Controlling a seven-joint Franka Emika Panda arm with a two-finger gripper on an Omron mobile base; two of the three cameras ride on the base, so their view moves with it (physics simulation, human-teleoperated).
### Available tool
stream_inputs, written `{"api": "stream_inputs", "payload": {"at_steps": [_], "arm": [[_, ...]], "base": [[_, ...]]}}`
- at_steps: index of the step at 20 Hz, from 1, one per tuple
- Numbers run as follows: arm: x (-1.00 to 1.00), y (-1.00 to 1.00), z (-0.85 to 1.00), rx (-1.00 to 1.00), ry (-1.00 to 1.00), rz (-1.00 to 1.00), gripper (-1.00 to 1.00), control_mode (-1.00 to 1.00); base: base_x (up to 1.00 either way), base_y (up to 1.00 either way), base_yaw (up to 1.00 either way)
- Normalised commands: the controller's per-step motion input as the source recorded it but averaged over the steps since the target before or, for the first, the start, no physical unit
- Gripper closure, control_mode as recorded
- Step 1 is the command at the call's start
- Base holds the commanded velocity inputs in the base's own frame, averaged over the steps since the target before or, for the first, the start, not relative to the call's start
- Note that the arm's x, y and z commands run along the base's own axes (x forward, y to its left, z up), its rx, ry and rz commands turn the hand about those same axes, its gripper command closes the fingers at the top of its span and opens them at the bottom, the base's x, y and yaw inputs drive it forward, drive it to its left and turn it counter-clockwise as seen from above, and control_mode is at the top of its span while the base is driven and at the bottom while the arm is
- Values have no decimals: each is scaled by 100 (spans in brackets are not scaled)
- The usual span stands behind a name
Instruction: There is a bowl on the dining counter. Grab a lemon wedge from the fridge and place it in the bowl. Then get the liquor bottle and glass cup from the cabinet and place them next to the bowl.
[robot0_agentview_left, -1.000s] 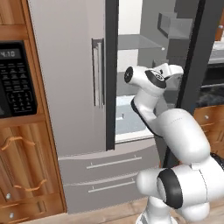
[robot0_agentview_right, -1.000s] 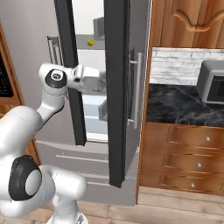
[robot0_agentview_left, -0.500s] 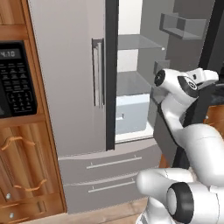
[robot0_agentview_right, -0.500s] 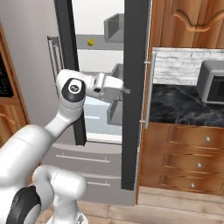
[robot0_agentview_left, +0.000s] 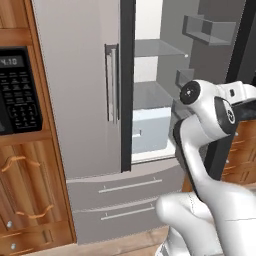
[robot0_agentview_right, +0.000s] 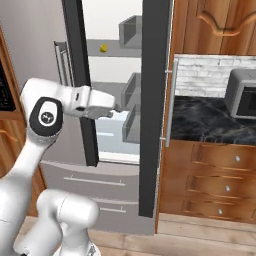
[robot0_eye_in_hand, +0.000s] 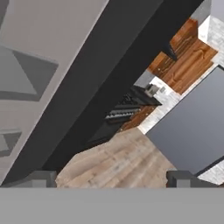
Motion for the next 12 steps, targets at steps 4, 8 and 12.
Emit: {"api": "stream_inputs", "payload": {"at_steps": [4, 8, 12], "arm": [[-4, 100, 24, 16, 1, 26, -100, -100], [0, 100, 15, 24, 1, 28, -100, -100], [0, 99, 9, 27, 0, 26, -100, -100]], "base": [[0, 0, 0], [0, 0, 0], [0, 0, 0]]}}
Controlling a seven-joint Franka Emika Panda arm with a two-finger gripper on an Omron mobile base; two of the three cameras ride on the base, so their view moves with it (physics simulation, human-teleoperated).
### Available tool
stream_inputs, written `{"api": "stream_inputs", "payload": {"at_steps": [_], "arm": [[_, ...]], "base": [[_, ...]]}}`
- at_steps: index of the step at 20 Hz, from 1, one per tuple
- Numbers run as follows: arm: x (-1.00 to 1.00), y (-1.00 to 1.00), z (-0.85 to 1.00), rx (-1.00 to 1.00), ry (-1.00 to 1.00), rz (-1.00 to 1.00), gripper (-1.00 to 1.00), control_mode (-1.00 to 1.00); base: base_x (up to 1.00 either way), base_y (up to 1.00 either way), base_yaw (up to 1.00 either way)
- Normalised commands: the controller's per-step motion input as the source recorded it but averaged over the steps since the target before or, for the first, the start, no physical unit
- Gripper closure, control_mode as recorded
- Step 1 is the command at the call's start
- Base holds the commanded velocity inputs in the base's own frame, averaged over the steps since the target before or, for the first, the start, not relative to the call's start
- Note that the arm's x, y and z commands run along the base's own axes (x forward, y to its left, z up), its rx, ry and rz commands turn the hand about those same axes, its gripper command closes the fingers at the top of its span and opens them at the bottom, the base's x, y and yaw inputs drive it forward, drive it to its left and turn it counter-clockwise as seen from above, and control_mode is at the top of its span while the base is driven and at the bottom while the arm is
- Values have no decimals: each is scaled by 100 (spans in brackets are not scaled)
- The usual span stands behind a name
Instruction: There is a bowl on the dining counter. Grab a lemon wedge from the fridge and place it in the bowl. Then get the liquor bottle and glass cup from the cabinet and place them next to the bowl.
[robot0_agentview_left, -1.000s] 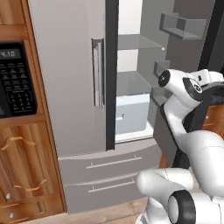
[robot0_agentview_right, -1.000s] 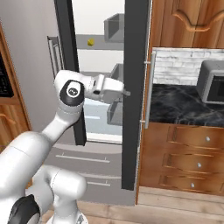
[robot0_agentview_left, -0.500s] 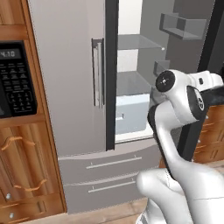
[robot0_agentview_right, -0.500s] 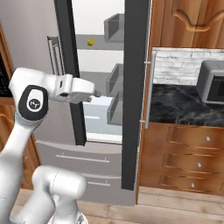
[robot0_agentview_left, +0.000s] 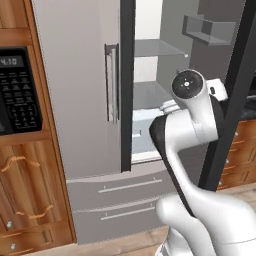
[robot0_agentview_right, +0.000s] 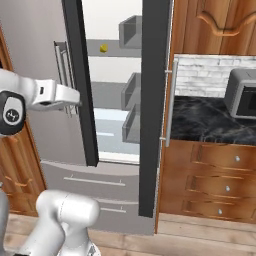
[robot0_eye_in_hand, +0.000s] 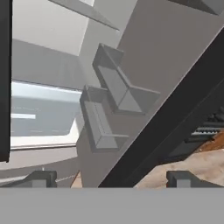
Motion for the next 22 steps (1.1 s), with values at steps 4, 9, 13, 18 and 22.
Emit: {"api": "stream_inputs", "payload": {"at_steps": [4, 9, 13, 18, 22], "arm": [[3, 92, 1, 26, 0, 23, -100, -100], [38, 74, 0, 24, 0, 17, -100, -100], [67, 54, 0, 20, 0, 9, -100, -100], [45, 48, -1, 11, -6, 5, -100, -100], [50, 44, -4, 3, -8, 1, -100, -100]], "base": [[0, 0, 0], [0, 0, 0], [0, 0, 0], [0, 0, 0], [0, 0, 0]]}}
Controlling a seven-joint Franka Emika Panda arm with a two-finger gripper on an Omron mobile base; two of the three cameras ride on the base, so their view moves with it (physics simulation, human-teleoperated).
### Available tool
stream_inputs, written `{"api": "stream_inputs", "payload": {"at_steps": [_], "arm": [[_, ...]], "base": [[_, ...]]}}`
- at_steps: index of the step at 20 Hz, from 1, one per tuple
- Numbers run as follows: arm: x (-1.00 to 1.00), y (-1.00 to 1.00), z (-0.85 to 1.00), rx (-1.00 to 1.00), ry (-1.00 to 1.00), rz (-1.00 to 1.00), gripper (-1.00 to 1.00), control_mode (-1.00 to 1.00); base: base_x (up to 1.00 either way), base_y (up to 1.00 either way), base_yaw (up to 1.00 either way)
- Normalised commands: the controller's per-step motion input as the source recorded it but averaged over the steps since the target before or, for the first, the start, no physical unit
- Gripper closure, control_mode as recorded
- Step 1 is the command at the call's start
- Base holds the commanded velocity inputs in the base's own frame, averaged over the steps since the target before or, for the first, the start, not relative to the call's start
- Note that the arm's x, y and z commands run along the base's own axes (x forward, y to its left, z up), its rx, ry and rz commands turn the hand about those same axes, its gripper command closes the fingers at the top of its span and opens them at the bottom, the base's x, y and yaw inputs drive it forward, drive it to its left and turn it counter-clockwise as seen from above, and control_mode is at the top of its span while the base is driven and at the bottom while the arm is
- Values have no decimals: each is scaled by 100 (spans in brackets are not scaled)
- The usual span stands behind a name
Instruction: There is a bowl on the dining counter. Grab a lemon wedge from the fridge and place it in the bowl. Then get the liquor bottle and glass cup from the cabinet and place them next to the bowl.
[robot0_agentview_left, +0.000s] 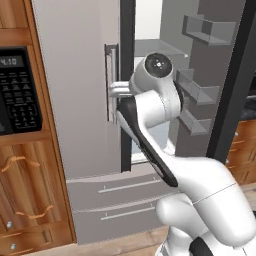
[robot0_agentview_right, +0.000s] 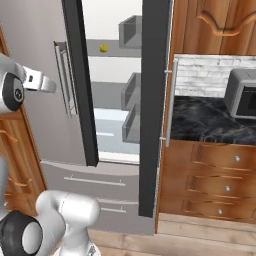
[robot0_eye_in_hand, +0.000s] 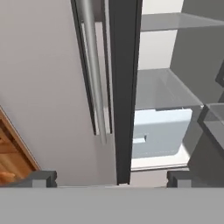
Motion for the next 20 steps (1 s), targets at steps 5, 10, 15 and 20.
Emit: {"api": "stream_inputs", "payload": {"at_steps": [5, 10, 15, 20], "arm": [[50, 21, 0, -1, -5, 0, -100, -100], [42, 1, 0, -6, -1, -1, -100, -100], [58, 0, -1, -4, -2, 0, -100, -100], [64, 0, -8, 0, -6, 0, -100, -100]], "base": [[0, 0, 0], [0, 0, 0], [0, 0, 0], [0, 0, 0]]}}
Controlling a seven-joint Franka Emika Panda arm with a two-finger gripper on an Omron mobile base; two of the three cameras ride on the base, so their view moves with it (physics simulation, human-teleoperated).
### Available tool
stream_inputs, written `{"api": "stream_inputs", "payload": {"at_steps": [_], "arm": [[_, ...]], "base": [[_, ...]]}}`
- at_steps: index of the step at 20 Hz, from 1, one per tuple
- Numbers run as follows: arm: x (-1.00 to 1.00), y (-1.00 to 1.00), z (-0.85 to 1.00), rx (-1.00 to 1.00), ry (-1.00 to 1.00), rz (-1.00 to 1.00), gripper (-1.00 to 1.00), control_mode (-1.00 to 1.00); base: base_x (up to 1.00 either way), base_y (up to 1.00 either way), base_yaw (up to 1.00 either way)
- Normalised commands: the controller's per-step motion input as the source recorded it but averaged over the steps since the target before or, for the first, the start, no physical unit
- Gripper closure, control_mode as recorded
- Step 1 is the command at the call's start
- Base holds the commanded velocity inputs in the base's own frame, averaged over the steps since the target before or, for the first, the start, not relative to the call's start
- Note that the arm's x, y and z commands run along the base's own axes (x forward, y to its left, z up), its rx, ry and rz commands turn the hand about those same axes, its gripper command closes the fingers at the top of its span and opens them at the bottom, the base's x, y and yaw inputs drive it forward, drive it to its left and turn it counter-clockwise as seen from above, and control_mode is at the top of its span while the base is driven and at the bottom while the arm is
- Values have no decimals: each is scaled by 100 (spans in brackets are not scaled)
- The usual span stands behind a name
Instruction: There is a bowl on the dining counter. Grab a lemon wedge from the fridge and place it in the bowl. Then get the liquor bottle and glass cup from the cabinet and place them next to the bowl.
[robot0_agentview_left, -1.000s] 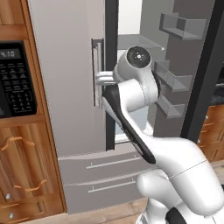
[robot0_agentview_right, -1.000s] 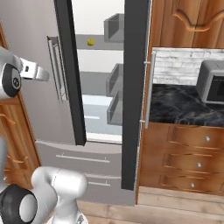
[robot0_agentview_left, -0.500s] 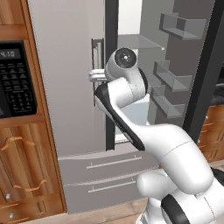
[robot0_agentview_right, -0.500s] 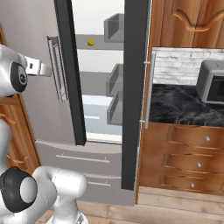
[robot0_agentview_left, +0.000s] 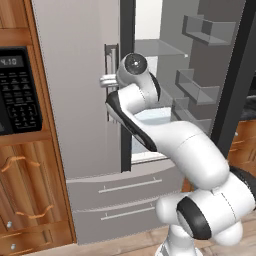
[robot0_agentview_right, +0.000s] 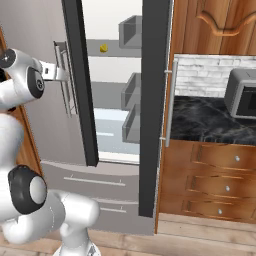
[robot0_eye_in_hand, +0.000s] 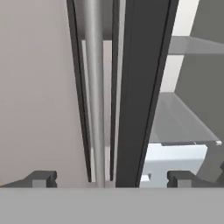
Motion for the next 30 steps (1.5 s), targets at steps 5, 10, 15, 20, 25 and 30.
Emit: {"api": "stream_inputs", "payload": {"at_steps": [5, 10, 15, 20, 25, 30], "arm": [[59, 6, -20, 0, -8, 0, -100, -100], [62, 21, -19, 0, -1, 0, -100, -100], [71, 21, -15, 0, 0, 0, -100, -100], [72, 19, -15, 0, 0, 0, -100, -100], [49, 26, -12, 0, 0, 0, 100, -100], [-29, 46, 0, 0, 0, 6, 100, -100]], "base": [[0, 0, 0], [0, 0, 0], [0, 0, 0], [0, 0, 0], [0, 0, 0], [0, 0, 0]]}}
